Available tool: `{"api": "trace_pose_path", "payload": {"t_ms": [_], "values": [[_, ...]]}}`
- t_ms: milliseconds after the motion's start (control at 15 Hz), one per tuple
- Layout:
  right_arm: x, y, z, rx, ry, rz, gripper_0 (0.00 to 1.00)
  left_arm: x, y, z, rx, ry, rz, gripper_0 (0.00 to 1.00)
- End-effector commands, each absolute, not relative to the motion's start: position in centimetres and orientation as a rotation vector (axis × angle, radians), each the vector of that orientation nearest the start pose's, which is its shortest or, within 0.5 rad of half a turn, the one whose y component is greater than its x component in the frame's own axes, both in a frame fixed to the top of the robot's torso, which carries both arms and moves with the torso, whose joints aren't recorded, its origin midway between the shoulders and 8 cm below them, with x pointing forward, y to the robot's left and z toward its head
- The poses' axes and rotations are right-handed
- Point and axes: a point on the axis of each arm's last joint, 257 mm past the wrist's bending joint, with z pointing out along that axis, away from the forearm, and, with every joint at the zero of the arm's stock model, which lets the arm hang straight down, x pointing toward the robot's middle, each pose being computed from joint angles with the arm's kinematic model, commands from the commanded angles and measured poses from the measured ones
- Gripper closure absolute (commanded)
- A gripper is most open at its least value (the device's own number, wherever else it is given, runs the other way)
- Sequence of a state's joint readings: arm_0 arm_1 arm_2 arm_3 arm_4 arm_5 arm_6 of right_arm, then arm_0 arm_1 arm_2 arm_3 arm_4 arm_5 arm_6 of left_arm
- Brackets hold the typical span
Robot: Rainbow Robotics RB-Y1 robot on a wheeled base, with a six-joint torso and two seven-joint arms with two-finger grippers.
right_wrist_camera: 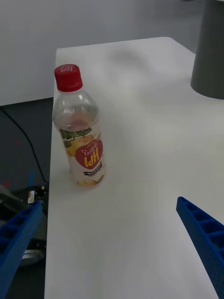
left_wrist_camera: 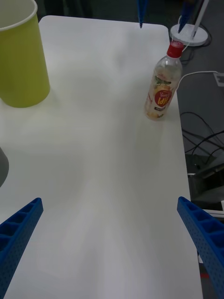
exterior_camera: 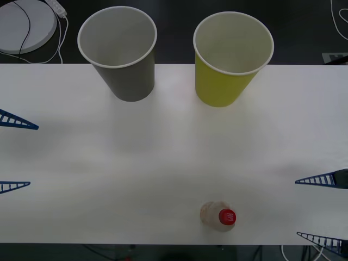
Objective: Put the can into the green bin and the plastic bottle into the gray bin
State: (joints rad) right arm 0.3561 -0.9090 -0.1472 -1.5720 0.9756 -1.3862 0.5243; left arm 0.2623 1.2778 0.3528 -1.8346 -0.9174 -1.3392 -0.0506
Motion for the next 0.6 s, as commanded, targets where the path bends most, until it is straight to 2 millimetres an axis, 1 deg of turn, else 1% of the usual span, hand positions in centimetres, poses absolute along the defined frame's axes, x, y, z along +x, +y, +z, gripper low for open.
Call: {"api": "trace_pose_path", "payload": {"t_ms": [67,400,600], "values": [[26.0,-27.8,-25.9,-1.444,1.361,0.596,0.00,31.3,30.0,-10.3,1.626,1.494,-0.463,0.00],[26.3,-25.9,-27.0,-1.455,1.322,0.632,0.00,31.3,30.0,-10.3,1.626,1.494,-0.463,0.00],[26.8,-24.5,-28.1,-1.459,1.300,0.664,0.00,31.3,30.0,-10.3,1.626,1.494,-0.463,0.00]]}}
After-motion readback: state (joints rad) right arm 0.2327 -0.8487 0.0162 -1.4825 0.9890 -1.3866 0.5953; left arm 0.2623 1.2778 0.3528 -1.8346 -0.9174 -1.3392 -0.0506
